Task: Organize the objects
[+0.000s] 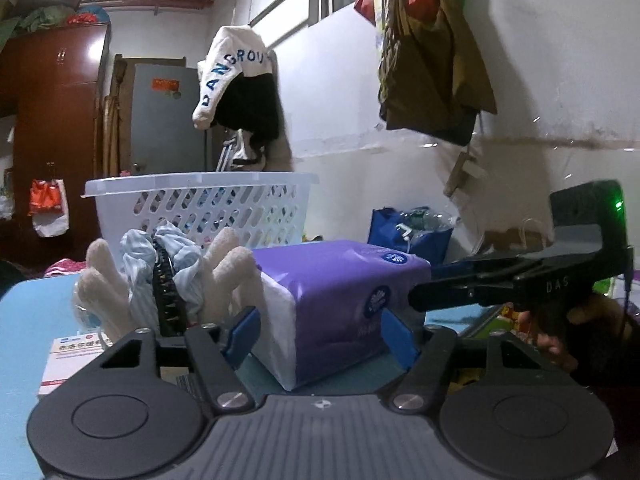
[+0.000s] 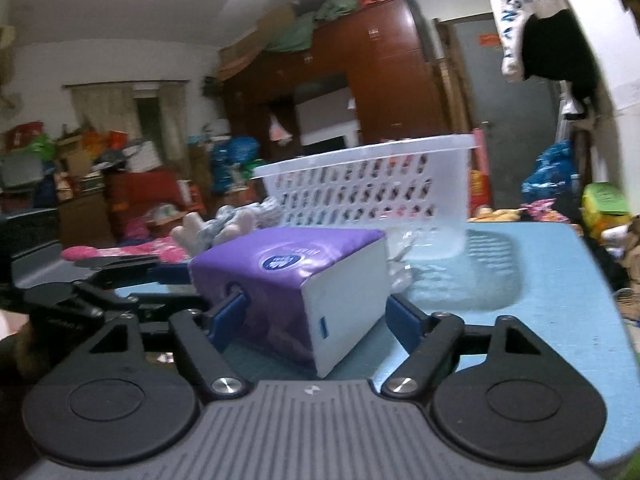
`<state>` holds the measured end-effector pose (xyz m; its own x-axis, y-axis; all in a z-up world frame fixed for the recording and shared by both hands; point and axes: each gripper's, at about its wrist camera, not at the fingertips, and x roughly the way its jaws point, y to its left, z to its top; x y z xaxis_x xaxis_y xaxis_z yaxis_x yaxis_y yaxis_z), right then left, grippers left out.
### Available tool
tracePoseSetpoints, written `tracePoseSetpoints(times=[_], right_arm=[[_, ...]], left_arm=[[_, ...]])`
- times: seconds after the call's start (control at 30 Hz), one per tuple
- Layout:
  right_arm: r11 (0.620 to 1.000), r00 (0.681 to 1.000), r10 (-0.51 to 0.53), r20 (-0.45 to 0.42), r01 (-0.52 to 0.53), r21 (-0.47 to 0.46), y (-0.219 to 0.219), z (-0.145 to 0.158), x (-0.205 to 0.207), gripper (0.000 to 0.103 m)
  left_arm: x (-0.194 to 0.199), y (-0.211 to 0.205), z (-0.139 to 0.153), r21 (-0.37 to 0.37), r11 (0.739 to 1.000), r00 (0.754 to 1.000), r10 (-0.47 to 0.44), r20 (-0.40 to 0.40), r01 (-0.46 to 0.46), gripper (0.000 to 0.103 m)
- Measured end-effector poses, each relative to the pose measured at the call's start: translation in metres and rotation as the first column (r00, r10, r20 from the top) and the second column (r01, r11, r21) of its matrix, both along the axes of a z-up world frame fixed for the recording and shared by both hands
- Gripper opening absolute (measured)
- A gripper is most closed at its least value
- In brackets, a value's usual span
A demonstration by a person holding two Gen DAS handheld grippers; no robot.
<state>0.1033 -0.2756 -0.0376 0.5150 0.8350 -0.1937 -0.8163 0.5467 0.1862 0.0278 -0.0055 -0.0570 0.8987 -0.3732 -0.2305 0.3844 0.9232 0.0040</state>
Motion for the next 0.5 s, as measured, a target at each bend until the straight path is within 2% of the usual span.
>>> tracePoseSetpoints(times=[0.13, 0.2, 0.3, 0.5], right_arm=[[0.997, 0.997, 0.072, -0.011, -0.072, 0.028, -0.001, -0.005, 0.006, 0.076], [0.996, 0.996, 0.083, -0.012, -0.083, 0.024, 0.000, -0.006, 0.007, 0.063], [0.997, 0.997, 0.076, -0.004, -0.076, 0.014, 0.003, -0.007, 0.006, 0.061], [0.999, 0.999, 0.039, 0.028, -0.039, -0.009, 0.006, -0.005, -0.003, 0.057]], left_arm=[[0.012, 0.007, -0.007, -0.028, 0.999, 0.999, -0.045, -0.009, 0.044, 0.066], [0.016, 0.012, -0.009, -0.049, 0.997, 0.999, -0.052, -0.011, 0.052, 0.058], [0.020, 0.018, -0.008, -0.077, 0.995, 0.997, -0.070, -0.016, 0.069, 0.056], [0.016, 0.015, -0.010, -0.052, 0.996, 0.998, -0.066, -0.002, 0.066, 0.054]])
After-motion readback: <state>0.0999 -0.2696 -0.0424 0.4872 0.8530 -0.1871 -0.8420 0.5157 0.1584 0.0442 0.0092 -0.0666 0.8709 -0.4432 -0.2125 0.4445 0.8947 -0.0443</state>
